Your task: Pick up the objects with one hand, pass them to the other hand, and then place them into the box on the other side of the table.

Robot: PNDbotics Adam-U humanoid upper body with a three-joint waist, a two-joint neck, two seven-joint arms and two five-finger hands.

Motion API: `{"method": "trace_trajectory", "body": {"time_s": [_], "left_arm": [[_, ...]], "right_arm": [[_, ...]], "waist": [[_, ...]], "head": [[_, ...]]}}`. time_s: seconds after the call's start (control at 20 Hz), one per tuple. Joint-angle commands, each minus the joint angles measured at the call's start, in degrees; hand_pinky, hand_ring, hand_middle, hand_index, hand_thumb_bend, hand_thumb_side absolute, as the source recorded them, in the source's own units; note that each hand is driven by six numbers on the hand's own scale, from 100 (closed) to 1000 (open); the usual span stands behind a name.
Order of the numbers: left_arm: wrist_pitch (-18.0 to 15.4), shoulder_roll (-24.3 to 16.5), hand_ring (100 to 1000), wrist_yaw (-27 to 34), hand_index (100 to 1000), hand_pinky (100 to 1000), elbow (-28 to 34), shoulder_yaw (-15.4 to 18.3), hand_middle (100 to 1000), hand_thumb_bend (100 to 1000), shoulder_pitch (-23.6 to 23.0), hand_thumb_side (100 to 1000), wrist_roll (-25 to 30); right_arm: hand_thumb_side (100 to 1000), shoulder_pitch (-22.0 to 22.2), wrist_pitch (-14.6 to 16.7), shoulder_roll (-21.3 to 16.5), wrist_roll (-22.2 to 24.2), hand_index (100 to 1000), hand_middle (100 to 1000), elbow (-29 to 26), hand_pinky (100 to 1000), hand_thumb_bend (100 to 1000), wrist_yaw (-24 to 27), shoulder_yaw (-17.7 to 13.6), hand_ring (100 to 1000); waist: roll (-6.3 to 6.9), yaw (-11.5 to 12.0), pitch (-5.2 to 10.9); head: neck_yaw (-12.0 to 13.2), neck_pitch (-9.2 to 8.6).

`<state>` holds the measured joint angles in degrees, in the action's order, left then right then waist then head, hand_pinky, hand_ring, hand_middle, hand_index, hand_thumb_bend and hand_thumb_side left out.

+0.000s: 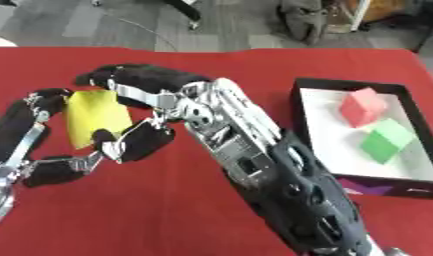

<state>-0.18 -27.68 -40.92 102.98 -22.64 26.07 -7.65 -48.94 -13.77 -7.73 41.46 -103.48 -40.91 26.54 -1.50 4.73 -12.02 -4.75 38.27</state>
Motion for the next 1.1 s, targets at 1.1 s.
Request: {"method": "trace_trajectory", "body": {"time_s": [1.1], "left_arm": [[-4.5, -0.1, 470, 2.3, 600, 551, 2.9, -0.5, 485, 100, 0.6, 484, -4.5]], "right_arm": [[139, -1.5, 1.4, 0.6, 1.0, 986, 947, 1.8, 979, 143, -3.6, 0.1, 1000]], "waist": [[0.18, 0.3, 0.87]], "head": [[-0.7, -0.62]]}}
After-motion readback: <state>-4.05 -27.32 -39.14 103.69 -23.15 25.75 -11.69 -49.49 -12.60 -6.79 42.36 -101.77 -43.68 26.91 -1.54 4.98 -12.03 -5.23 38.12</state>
